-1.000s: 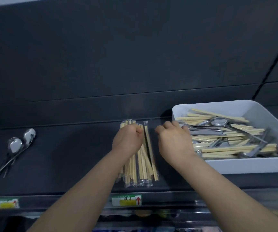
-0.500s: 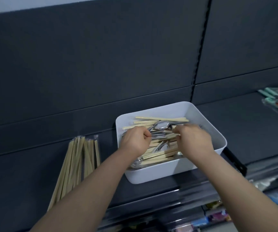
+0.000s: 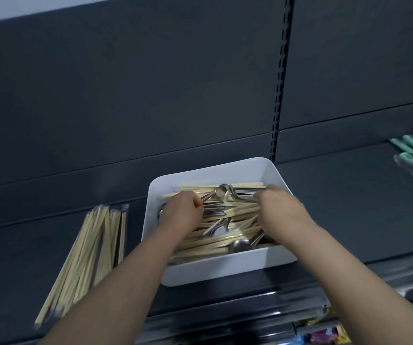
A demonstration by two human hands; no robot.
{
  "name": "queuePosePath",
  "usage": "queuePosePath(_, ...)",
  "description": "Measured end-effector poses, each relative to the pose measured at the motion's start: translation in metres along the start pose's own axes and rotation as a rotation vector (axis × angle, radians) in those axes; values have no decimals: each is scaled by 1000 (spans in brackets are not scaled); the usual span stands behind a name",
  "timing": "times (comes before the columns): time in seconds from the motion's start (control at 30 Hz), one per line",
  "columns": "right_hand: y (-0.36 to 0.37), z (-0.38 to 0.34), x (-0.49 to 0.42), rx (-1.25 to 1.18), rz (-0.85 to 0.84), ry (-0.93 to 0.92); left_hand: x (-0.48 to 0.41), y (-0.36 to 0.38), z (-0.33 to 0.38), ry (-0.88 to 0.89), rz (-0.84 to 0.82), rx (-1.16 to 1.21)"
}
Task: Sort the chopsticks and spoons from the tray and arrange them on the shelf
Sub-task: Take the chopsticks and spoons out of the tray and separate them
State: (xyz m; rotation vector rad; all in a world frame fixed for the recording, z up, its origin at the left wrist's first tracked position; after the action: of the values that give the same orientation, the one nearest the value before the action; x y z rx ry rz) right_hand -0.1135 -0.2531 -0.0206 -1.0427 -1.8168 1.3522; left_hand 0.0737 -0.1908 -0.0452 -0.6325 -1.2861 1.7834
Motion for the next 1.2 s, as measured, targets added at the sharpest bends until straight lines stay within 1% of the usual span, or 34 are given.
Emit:
queuePosePath(0.1, -5, 1, 0, -138, 17, -28, -7, 10, -8, -24, -29, -73)
queuePosePath(0.17, -7, 4, -2, -201, 36, -23, -10, 17, -9, -1, -39, -108)
queuePosePath(0.3, -3, 11, -4, -311, 31, 0, -14, 31, 3, 147, -75, -154)
queuePosePath(0.4, 3, 13, -8, -347, 19, 28, -16, 27, 10, 218, -49, -264)
queuePosePath(0.5, 10, 8, -11, -364, -24, 44, -17, 25, 21, 303, -59, -357)
queuePosePath(0.63, 19, -3, -15, -406, -97, 53, -16, 24, 25, 340, -104, -399)
queuePosePath(0.73, 21, -7, -16, -499, -93, 63, -17, 10, 21, 307, -21, -297)
queuePosePath(0.8, 19, -5, -17, -568, -67, 90, -17, -9, 17, 258, 81, -157)
queuePosePath(0.9, 18, -8, -18, -590, -64, 96, -14, -40, 19, 287, 264, 4)
queuePosePath(0.97, 20, -12, -18, -618, -72, 99, -10, -59, 14, 236, 377, 160)
queuePosePath(1.03, 20, -14, -18, -636, -68, 103, -9, -68, 4, 168, 414, 329)
queuePosePath(1.07, 20, -14, -18, -634, -60, 102, -9, -66, 5, 178, 382, 324)
queuePosePath(1.1, 19, -13, -18, -629, -51, 102, -9, -59, 12, 218, 317, 236)
queuePosePath(1.17, 17, -9, -17, -632, -30, 105, -5, -39, 30, 346, 186, -77)
queuePosePath(1.2, 17, -6, -17, -633, -22, 110, 0, -30, 41, 424, 152, -239)
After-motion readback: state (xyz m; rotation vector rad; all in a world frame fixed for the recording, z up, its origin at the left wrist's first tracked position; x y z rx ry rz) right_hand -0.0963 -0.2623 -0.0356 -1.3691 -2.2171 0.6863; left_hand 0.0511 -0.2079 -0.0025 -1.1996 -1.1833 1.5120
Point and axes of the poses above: each hand's wrist, its own x-axis away from the middle knuckle, its own y-axis out of the palm, z = x × y, the point moved 9 cm from there along -x, towards the middle knuckle, and after that the axes turned 4 degrees about -x, right-handed, at the moved point
